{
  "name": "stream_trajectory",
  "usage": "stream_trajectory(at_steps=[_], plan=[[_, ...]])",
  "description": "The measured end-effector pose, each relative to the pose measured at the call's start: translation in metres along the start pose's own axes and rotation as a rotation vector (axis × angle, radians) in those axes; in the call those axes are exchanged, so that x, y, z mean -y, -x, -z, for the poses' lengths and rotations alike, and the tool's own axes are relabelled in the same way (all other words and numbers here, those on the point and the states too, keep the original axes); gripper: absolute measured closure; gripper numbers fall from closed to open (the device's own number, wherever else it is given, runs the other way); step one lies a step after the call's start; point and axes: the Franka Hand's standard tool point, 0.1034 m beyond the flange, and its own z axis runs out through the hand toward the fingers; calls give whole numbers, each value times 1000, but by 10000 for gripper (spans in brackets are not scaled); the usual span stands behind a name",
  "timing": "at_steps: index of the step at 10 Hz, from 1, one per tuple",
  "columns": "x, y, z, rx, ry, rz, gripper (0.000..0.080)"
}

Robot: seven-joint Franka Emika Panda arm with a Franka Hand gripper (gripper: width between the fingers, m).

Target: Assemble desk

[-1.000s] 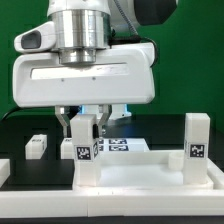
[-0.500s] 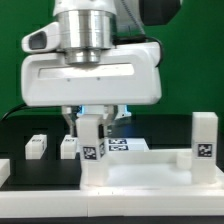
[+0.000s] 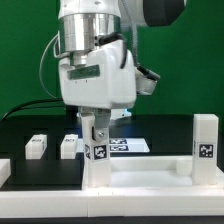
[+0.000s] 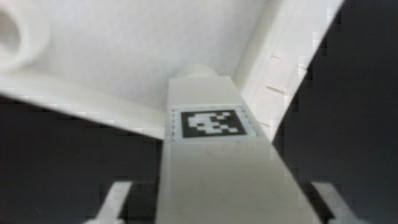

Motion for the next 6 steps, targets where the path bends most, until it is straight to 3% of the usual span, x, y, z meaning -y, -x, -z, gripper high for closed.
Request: stream_trajectory(at_steps=[3,6], plan=[[1,8,0,24,20,-284,508],[1,9,0,33,20,-332,508]])
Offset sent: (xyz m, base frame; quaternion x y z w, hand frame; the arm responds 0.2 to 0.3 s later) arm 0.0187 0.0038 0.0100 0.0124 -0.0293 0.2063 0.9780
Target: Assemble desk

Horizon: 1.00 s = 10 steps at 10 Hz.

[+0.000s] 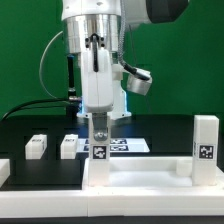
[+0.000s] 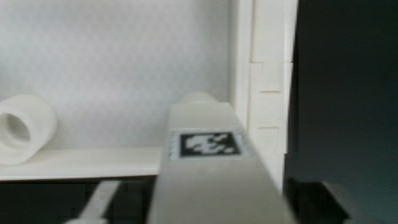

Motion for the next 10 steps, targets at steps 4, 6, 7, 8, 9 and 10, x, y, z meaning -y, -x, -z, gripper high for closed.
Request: stream_trajectory(at_steps=[4,6,7,8,9,10], plan=[[-5,7,4,5,-2,549,158],[-6,5,2,3,2,652,151],[-6,5,2,2,3,742,151],[-6,3,2,-2,10,893,150],[-4,0,3,6,22,1153,150],[0,1,5,18,20,1276,150]])
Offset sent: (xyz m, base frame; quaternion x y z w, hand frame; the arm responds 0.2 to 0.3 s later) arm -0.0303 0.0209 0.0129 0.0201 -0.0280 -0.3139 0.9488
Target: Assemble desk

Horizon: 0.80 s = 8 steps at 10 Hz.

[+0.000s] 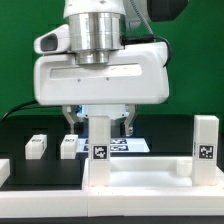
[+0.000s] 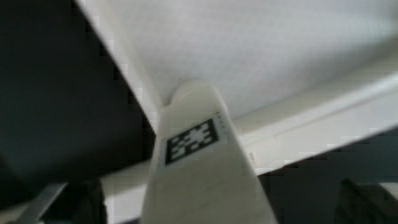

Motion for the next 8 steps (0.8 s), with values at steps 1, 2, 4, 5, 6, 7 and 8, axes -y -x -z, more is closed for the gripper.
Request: stream_trajectory(at_steps=[1,2,4,5,6,7,8], plan=[[5,1,1,-5,6,23,150],[4,1,0,-3,6,16,150],[3,1,-1,-3,7,-10,258],[1,1,0,-4,7,-48,447],[-2,1,-1,-3,10,-131,447],[-2,1,-1,-3,9,-203,508],[-3,0,-1,-4,10,-273,508]])
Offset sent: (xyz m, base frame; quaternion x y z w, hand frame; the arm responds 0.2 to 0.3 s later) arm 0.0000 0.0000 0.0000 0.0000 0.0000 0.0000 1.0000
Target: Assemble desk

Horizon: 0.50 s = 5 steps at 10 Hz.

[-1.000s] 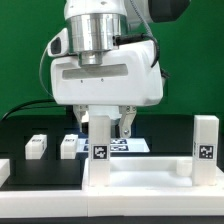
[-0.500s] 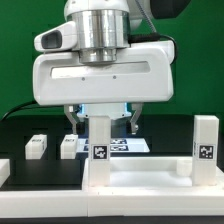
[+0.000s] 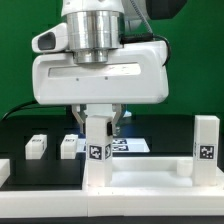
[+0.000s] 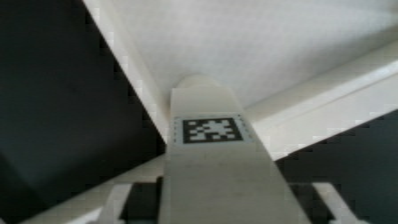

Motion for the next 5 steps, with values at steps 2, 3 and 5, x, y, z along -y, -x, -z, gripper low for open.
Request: stream_trajectory(at_steps=[2,3,5], plan=[[0,0,0,-2,6,-291,508],[1,2,0,11,10,-448,508],[1,-2,0,50,-20,-843,508]])
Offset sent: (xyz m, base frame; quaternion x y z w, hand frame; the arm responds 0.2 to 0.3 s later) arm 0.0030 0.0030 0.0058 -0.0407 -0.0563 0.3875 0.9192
